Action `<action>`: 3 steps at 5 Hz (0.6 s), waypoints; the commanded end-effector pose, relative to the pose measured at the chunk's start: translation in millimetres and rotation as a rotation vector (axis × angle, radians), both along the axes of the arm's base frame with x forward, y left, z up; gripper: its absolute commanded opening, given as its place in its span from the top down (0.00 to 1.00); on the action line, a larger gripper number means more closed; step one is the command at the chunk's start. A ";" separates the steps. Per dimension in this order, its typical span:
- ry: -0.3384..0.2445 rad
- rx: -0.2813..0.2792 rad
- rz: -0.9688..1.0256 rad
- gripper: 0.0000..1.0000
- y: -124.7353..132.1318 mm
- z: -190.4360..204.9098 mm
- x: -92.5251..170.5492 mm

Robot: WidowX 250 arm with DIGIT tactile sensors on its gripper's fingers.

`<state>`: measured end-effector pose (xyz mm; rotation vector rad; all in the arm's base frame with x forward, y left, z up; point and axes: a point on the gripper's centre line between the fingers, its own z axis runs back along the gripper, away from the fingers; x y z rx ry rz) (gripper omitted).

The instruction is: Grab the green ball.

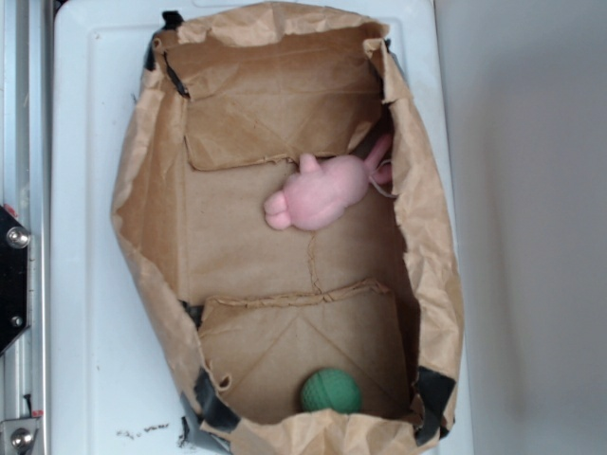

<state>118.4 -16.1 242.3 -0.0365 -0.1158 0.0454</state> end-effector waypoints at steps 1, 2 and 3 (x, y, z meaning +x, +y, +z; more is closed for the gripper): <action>0.000 0.000 0.000 0.00 0.0 0.0 0.0; 0.001 0.015 0.035 0.00 -9.9 -6.1 37.7; 0.015 0.033 0.070 0.00 -15.4 -13.5 68.1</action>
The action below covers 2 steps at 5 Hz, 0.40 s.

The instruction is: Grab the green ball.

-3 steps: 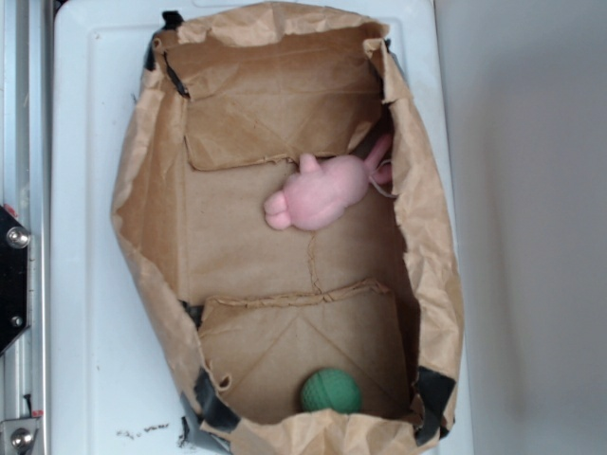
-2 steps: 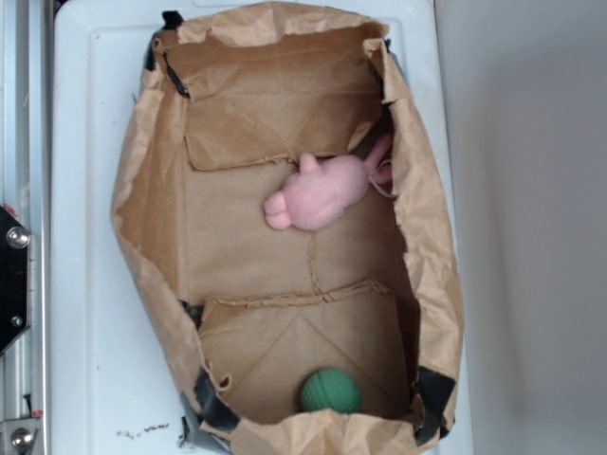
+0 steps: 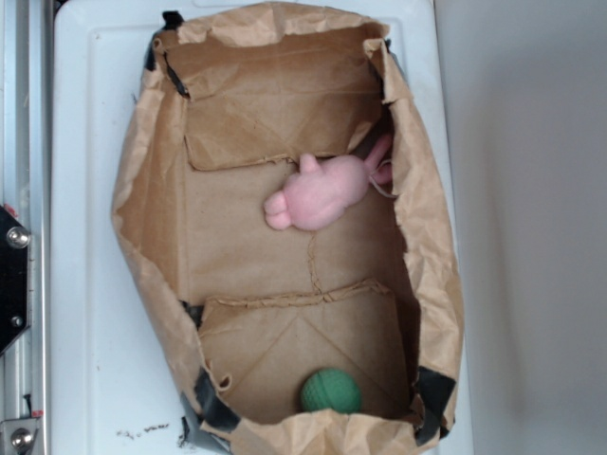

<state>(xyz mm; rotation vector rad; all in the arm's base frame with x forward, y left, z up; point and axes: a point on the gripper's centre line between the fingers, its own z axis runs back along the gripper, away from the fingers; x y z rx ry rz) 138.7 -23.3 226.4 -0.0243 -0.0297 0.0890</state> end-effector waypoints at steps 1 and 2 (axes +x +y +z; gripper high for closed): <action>-0.097 0.041 0.012 0.00 -8.7 -2.8 64.1; -0.098 0.039 -0.004 0.00 -2.0 -5.4 79.2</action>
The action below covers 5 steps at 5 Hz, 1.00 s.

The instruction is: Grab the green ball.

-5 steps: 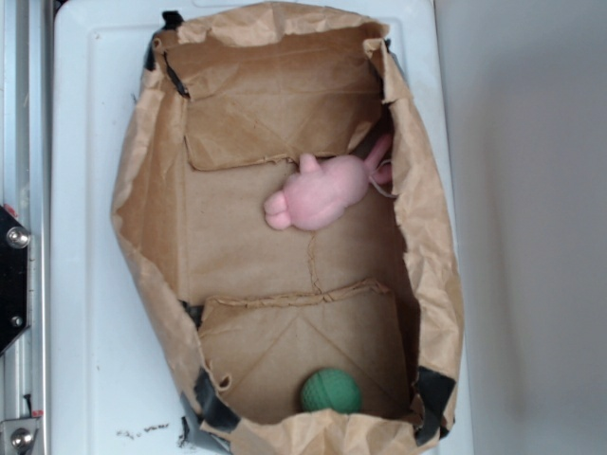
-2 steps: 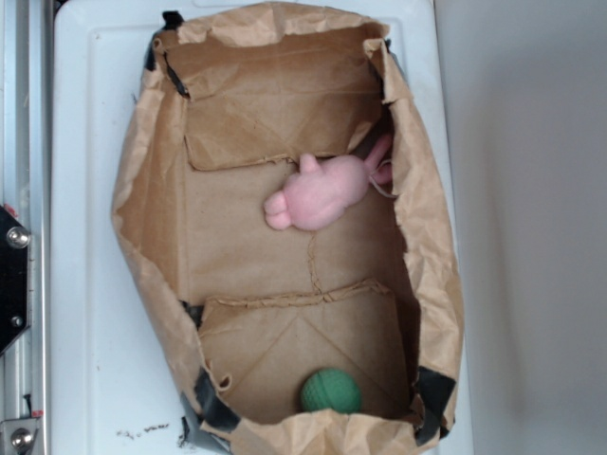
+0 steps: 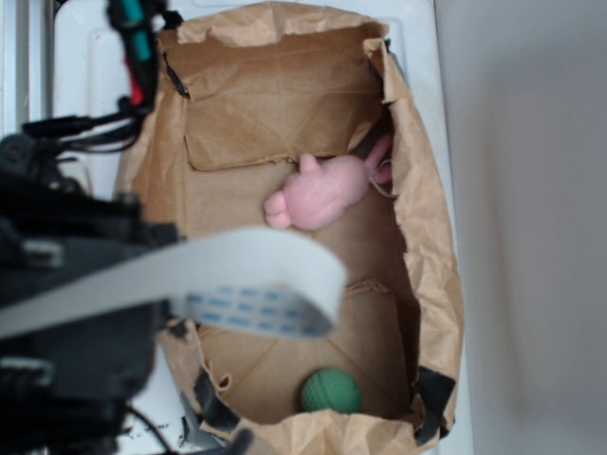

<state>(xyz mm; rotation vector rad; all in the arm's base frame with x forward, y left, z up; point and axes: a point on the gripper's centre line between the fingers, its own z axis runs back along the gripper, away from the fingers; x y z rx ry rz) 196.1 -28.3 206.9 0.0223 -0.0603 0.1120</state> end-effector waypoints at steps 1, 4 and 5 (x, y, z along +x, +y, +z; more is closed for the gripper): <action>-0.076 -0.027 -0.054 0.00 13.7 10.0 35.4; -0.048 -0.069 -0.277 0.00 38.9 -27.0 76.8; -0.111 -0.018 -0.374 0.00 36.0 -38.3 85.1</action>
